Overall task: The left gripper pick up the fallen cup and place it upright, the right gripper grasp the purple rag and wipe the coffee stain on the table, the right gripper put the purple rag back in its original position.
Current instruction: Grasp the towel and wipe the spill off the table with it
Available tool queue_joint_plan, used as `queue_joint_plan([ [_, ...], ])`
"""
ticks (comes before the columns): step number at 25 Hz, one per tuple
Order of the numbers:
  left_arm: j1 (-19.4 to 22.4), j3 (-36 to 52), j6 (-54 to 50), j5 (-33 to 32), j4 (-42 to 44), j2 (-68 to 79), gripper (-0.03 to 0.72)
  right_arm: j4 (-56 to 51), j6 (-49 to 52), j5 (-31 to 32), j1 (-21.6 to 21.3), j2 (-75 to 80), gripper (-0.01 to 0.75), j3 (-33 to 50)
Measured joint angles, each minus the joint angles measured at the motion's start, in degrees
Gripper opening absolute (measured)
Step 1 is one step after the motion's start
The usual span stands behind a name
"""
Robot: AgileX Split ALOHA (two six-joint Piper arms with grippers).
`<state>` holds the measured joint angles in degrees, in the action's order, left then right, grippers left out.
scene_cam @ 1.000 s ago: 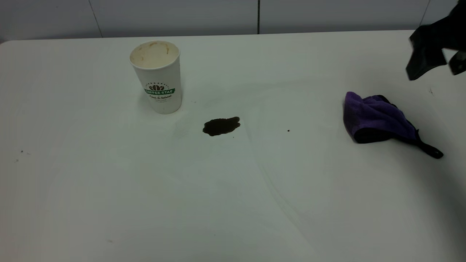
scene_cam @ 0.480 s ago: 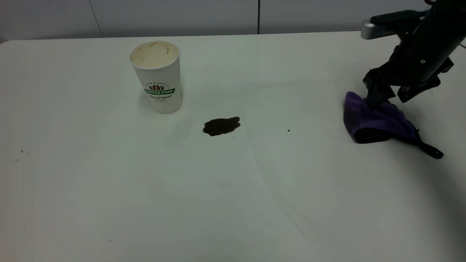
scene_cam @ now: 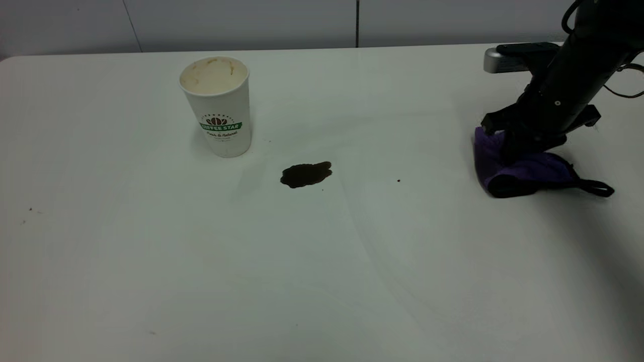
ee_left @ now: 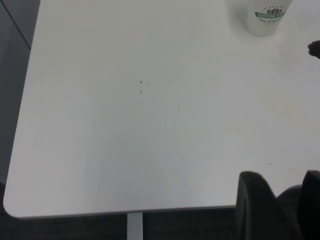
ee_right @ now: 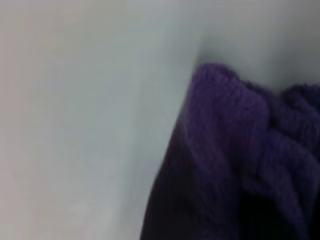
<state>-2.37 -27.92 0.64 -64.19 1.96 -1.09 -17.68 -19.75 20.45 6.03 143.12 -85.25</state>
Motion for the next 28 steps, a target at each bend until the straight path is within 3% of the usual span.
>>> queue_joint_plan([
  [3, 0.0, 0.0, 0.0, 0.0, 0.0, 0.0, 0.240, -4.3, -4.6, 0.6, 1.5, 0.3, 0.125, -1.5],
  [9, 0.0, 0.0, 0.0, 0.0, 0.0, 0.0, 0.240, -11.4, -10.1, 8.8, 10.0, 2.0, 0.125, -11.1],
  [16, 0.0, 0.0, 0.0, 0.0, 0.0, 0.0, 0.240, -12.8, -9.5, 8.3, 17.7, 3.4, 0.125, -17.8],
  [28, 0.0, 0.0, 0.0, 0.0, 0.0, 0.0, 0.240, -20.9, -8.6, 9.4, 21.2, 11.2, 0.125, -23.8],
])
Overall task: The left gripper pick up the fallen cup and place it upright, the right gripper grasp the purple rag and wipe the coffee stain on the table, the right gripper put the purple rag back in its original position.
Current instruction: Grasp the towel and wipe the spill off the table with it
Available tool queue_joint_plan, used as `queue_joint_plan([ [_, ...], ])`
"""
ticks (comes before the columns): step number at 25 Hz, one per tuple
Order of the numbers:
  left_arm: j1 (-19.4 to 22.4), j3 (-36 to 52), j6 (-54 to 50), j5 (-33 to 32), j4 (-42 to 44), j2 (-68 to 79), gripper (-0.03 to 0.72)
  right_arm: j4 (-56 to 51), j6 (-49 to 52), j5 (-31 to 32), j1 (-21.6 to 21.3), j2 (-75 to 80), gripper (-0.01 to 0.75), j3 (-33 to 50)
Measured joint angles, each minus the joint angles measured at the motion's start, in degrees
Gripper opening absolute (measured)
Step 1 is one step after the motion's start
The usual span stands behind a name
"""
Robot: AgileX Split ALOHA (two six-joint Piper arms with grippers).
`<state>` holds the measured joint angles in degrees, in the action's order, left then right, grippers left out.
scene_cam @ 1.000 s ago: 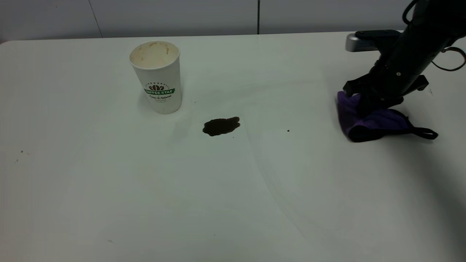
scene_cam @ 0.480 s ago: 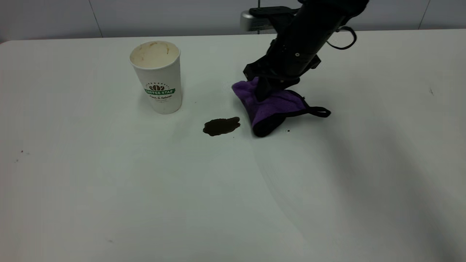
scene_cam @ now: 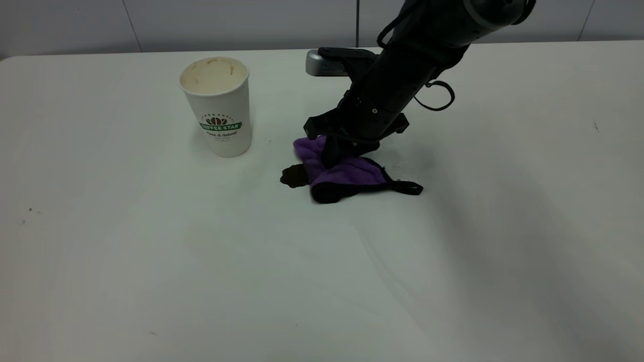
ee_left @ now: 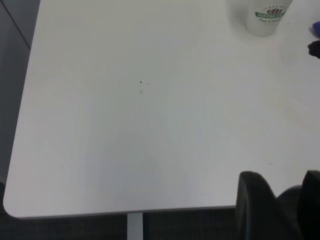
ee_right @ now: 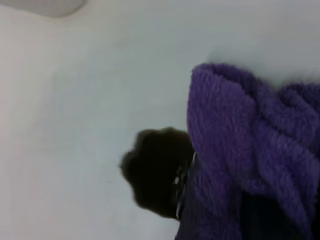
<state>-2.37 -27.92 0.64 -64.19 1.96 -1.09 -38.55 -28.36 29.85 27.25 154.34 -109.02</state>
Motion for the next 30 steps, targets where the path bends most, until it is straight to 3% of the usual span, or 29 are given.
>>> queue_joint_plan([
  [9, 0.0, 0.0, 0.0, 0.0, 0.0, 0.0, 0.240, -3.4, 3.2, -5.1, 7.7, 0.7, 0.125, 0.0],
  [17, 0.0, 0.0, 0.0, 0.0, 0.0, 0.0, 0.240, -3.7, 3.8, -5.6, 8.1, 0.7, 0.125, 0.0],
  [30, 0.0, 0.0, 0.0, 0.0, 0.0, 0.0, 0.240, -8.5, 8.6, -13.7, 7.8, 0.9, 0.125, 0.0],
])
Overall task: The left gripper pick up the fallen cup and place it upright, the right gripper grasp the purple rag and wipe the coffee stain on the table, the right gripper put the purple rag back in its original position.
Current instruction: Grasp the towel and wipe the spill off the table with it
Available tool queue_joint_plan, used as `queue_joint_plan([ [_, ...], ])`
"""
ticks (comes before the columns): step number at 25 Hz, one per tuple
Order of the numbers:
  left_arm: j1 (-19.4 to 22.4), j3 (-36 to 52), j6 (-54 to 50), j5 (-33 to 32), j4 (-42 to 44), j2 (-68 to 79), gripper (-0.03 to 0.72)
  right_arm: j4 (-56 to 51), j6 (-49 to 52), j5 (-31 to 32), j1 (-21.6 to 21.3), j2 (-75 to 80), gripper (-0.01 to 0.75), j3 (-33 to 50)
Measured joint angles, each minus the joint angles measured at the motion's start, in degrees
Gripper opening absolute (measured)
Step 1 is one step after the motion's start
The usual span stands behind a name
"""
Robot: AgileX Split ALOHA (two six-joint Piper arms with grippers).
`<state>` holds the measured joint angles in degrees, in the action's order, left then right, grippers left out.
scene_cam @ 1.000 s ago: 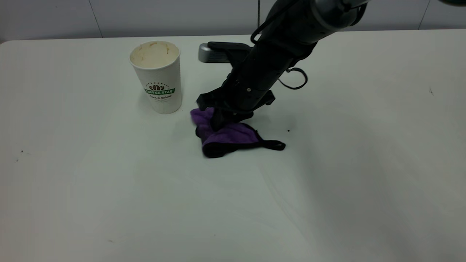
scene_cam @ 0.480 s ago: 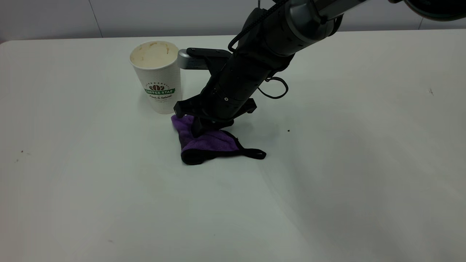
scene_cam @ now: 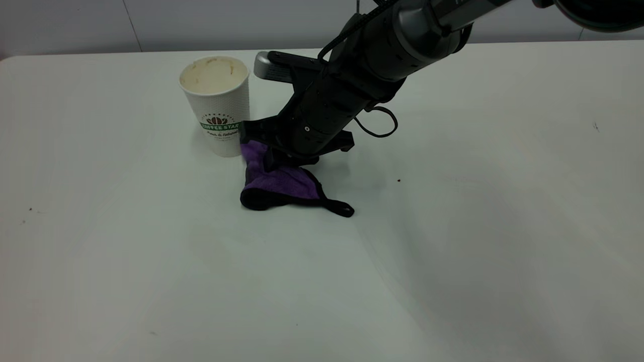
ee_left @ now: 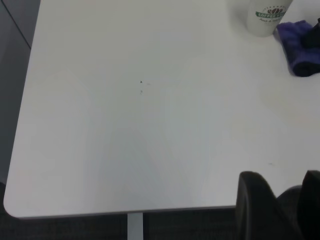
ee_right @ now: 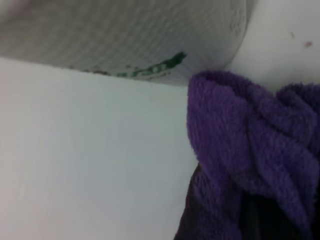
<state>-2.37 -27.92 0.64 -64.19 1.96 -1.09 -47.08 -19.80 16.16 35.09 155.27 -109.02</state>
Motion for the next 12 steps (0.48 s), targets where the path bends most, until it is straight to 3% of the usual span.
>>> queue_joint_plan([
  [6, 0.0, 0.0, 0.0, 0.0, 0.0, 0.0, 0.240, -1.9, 3.4, -2.9, -3.5, 1.2, 0.125, -0.1],
  [12, 0.0, 0.0, 0.0, 0.0, 0.0, 0.0, 0.240, -0.9, 4.0, -2.2, -9.7, 1.6, 0.125, -0.6],
])
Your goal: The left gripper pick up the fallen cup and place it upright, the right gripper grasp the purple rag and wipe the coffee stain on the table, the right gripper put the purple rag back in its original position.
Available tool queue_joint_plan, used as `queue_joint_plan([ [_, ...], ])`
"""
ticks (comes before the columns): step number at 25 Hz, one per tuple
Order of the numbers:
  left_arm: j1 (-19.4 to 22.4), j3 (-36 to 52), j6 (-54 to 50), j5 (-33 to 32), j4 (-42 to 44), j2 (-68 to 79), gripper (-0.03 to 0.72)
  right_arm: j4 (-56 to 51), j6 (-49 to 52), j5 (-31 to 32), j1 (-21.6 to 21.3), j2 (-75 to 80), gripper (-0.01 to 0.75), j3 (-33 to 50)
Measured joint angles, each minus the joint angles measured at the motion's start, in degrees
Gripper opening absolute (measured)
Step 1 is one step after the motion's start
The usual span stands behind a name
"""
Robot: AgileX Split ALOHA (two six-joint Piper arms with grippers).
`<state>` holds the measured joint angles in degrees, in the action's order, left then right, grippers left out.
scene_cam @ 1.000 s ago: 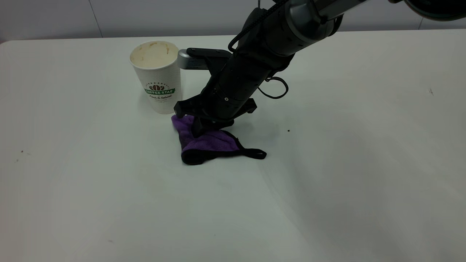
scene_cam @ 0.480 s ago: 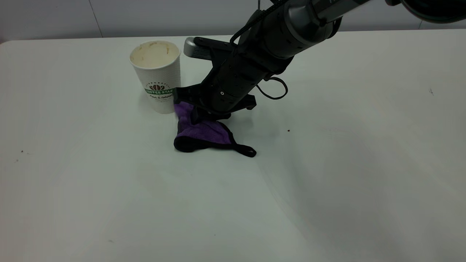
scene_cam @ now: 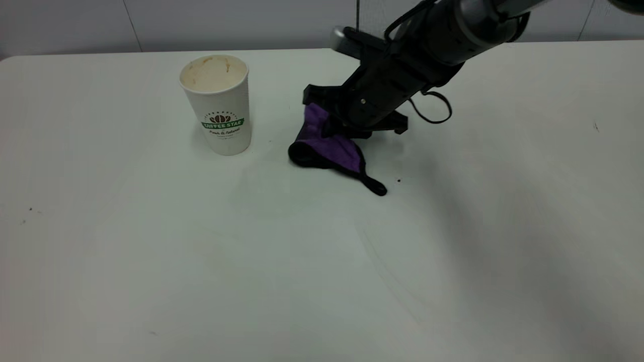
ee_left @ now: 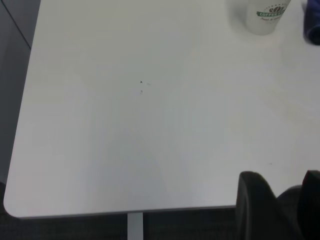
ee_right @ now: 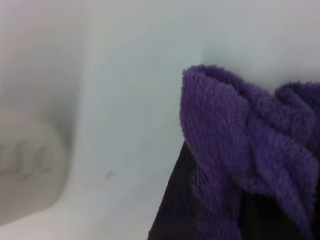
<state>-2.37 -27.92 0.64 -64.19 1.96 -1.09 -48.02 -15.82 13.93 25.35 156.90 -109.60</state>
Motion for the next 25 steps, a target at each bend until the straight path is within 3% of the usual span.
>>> queue_joint_plan([
  [4, 0.0, 0.0, 0.0, 0.0, 0.0, 0.0, 0.240, 4.0, -1.2, 6.5, -5.7, -0.3, 0.125, -0.5],
  [12, 0.0, 0.0, 0.0, 0.0, 0.0, 0.0, 0.240, 17.5, -5.0, 25.7, -15.6, -4.3, 0.158, 0.1],
  [16, 0.0, 0.0, 0.0, 0.0, 0.0, 0.0, 0.240, 21.3, -6.2, 31.5, -18.6, -9.7, 0.333, 0.6],
  [20, 0.0, 0.0, 0.0, 0.0, 0.0, 0.0, 0.240, 27.1, -7.1, 36.5, -18.9, -19.0, 0.637, 0.6],
  [21, 0.0, 0.0, 0.0, 0.0, 0.0, 0.0, 0.240, 28.7, -6.7, 38.3, -18.9, -21.2, 0.682, 0.6],
  [25, 0.0, 0.0, 0.0, 0.0, 0.0, 0.0, 0.240, 34.1, -4.3, 47.0, -18.9, -31.0, 0.727, 0.6],
])
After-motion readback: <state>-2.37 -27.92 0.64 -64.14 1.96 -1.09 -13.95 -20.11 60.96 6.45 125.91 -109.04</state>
